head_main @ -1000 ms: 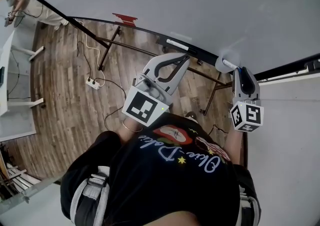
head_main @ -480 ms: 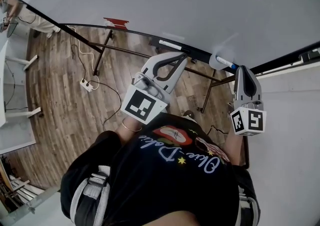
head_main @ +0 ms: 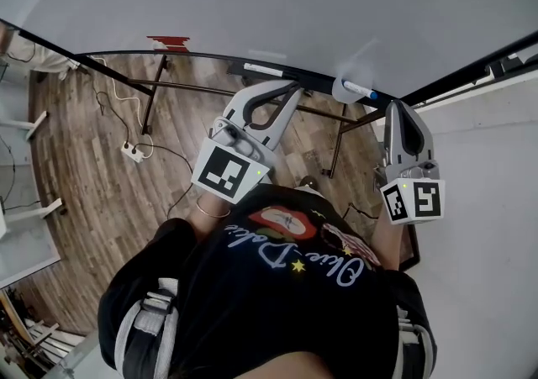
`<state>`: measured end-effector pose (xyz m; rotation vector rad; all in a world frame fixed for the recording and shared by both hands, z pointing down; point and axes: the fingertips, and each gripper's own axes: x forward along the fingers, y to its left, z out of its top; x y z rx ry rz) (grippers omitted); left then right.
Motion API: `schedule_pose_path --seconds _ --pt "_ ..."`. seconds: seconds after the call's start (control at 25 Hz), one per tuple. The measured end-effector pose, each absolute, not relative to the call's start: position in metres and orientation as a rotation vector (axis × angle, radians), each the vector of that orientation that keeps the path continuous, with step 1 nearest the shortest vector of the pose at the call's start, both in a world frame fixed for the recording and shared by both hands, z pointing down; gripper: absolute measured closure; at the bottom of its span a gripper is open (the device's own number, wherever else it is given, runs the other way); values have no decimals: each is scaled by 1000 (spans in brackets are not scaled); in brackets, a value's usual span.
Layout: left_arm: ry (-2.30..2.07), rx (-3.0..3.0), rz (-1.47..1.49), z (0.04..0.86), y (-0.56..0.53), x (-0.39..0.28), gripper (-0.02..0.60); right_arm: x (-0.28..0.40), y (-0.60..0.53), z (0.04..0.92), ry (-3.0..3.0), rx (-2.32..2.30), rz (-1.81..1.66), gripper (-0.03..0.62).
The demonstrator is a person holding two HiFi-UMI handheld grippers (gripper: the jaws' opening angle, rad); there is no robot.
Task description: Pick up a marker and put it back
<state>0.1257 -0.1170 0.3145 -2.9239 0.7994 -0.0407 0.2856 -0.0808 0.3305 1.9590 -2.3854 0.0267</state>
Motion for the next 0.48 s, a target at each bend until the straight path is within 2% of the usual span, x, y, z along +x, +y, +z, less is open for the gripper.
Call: schedule_pose_path --seconds 0.48 --pt "794 -2930 -59 317 -117 128 578 283 -75 326 -2387 1952 24 594"
